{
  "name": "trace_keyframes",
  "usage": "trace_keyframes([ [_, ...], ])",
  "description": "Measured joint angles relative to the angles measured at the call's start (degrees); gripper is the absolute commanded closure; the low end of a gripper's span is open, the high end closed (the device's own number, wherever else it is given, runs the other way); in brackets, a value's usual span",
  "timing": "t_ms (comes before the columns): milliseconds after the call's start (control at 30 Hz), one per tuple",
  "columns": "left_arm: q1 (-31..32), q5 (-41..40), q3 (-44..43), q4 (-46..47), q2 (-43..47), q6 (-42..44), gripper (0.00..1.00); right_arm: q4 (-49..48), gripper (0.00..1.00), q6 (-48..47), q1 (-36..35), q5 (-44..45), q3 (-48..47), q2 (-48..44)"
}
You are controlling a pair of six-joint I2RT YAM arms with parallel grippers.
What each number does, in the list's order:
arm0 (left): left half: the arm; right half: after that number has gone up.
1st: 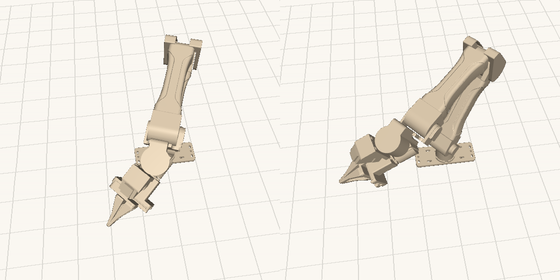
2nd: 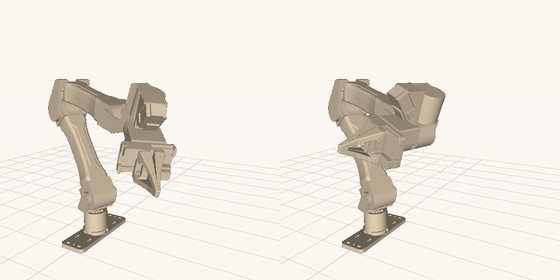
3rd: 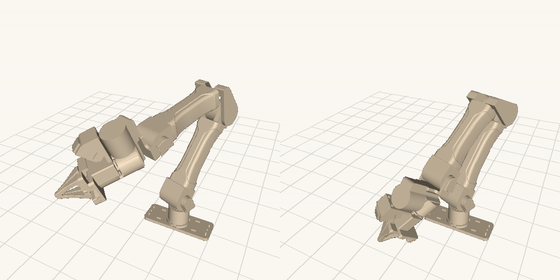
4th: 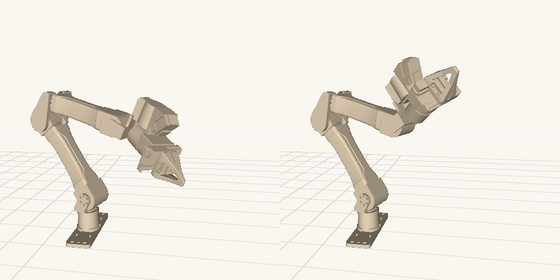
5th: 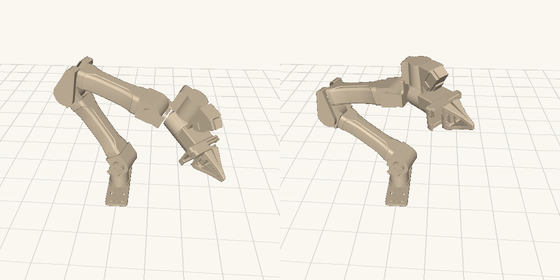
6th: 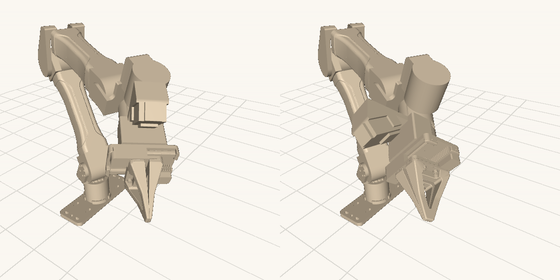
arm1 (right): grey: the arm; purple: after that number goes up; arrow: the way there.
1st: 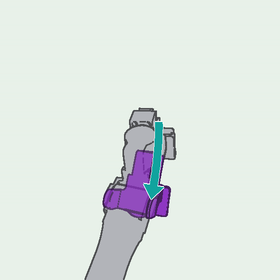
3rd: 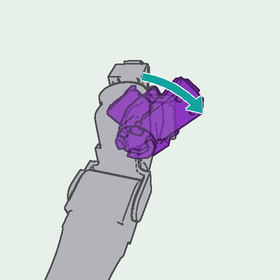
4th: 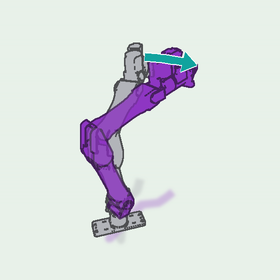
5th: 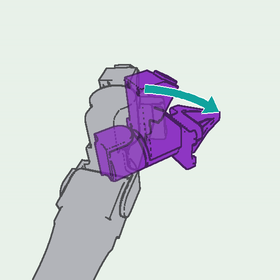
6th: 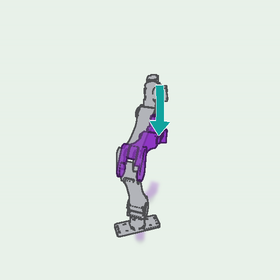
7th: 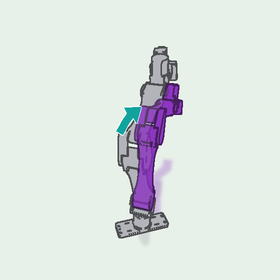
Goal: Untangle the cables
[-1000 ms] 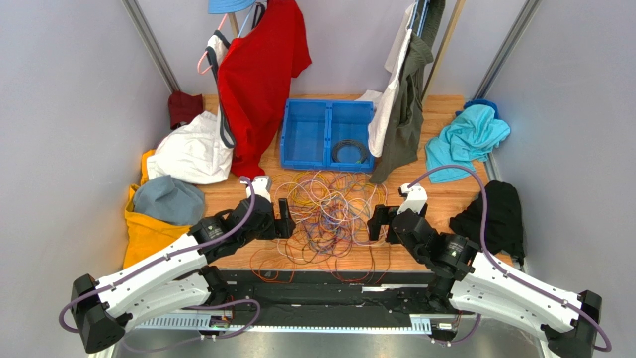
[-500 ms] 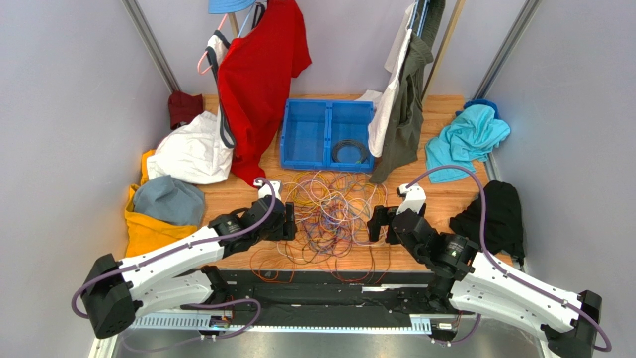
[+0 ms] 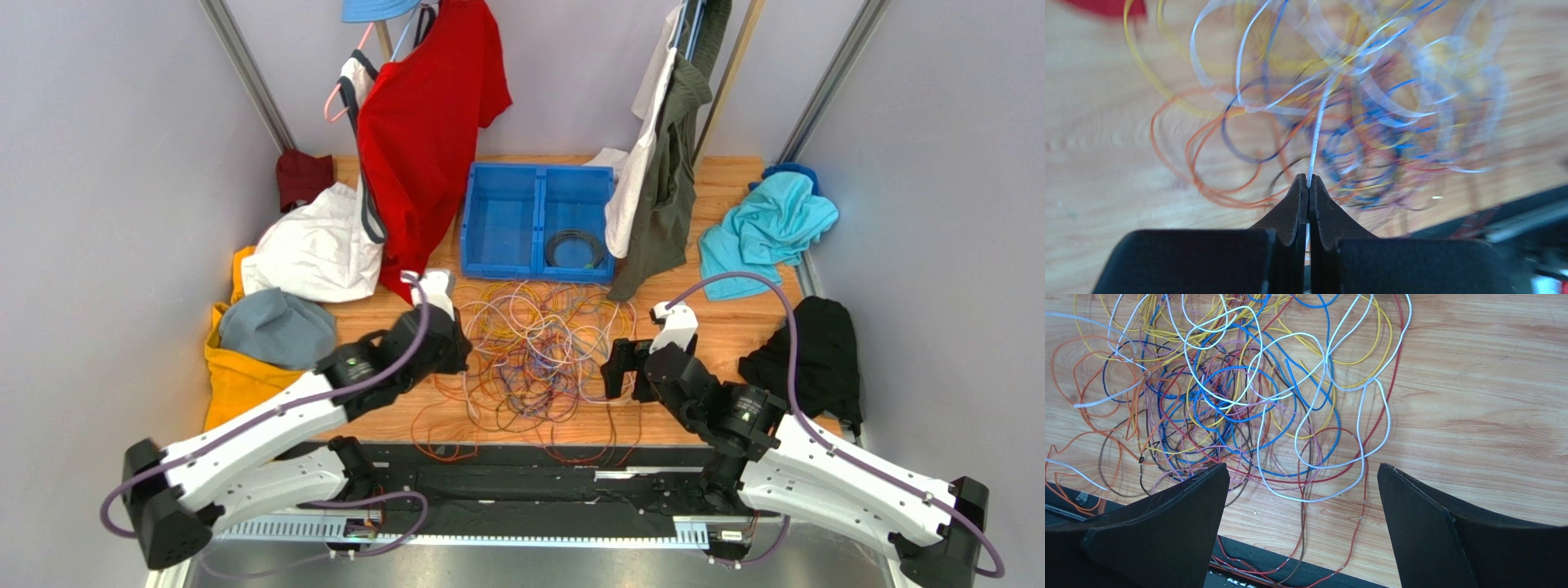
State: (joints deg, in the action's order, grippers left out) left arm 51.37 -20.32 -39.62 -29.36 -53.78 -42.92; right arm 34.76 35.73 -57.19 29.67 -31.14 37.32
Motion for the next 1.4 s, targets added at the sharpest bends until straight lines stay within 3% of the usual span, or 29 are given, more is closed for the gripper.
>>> trace_keyframes([
  [167, 0.0, 1.8, -16.0, -2.0, 7.3, 6.0, 1.0, -1.7, 0.04, 0.5, 0.0, -0.6, 0.2, 0.0],
  [400, 0.0, 3.6, -38.9, -4.4, 5.2, 12.8, 1.0, -4.9, 0.05, 1.0, 0.0, -2.0, 2.1, -1.4],
  [733, 0.0, 5.6, -65.6, -11.1, -7.0, 20.3, 1.0, -6.8, 0.04, -1.3, 0.0, -7.8, 2.1, -2.7],
  [900, 0.0, 7.6, -74.8, -14.2, -12.1, 22.1, 1.0, -9.8, 0.04, -1.4, 0.0, -8.8, 2.3, -4.2],
  [1167, 0.0, 12.0, -102.4, -19.5, -26.4, 24.0, 1.0, -18.7, 0.04, -4.2, 0.0, -15.6, 0.8, 1.2],
  [1267, 0.0, 12.9, -103.9, -18.5, -26.4, 24.2, 1.0, -21.0, 0.04, -5.0, 0.0, -17.3, -0.1, 4.5],
  [1400, 0.0, 14.3, -97.0, -14.1, -21.2, 24.1, 1.0, -25.6, 0.04, -6.2, 0.0, -18.8, -0.1, 6.1],
])
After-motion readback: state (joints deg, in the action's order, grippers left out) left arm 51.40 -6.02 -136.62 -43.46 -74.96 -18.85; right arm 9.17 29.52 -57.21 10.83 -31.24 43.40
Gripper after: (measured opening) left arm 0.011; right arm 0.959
